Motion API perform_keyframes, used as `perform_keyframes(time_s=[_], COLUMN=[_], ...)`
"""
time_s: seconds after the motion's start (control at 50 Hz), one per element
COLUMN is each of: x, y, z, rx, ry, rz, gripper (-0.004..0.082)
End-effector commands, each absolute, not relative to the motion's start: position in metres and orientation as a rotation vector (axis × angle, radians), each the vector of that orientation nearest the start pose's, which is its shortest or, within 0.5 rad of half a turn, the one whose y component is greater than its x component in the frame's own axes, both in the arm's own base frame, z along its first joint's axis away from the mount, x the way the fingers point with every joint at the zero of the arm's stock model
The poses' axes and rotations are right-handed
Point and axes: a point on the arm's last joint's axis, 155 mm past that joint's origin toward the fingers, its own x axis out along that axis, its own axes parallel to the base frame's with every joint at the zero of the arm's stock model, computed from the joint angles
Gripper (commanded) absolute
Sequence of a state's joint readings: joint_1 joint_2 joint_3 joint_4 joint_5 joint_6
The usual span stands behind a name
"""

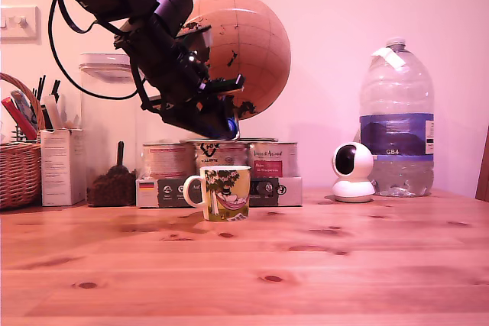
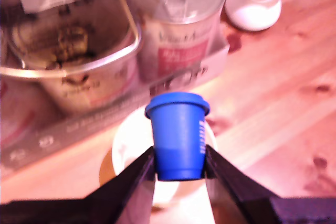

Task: Pick up the coffee capsules from the table one by one and drop them inside the nearest coffee cup

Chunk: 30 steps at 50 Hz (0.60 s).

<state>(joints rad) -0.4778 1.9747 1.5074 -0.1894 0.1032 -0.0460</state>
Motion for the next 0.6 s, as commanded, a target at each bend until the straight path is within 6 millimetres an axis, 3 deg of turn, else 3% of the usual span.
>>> perform_keyframes(time_s=[0.0, 0.14, 0.2, 0.32, 0.36, 0.58], x=[0.4962, 0.4966, 0.4966, 0.4979, 0.4979, 0.4978], y=[-0.279, -0.2792, -0.2791, -0.2786, -0.2787, -0.2786], z=[0.1136, 0.114, 0.1139, 0.115, 0.115, 0.1149], rx=[0.085, 0.085, 0.086, 0.086, 0.086, 0.086], ry=[0.711, 0.709, 0.709, 0.703, 0.703, 0.703], rz=[-0.538, -0.537, -0.537, -0.532, -0.532, -0.532], gripper=[0.0042, 0.0055, 0.015, 0.0429, 0.0476, 0.0498])
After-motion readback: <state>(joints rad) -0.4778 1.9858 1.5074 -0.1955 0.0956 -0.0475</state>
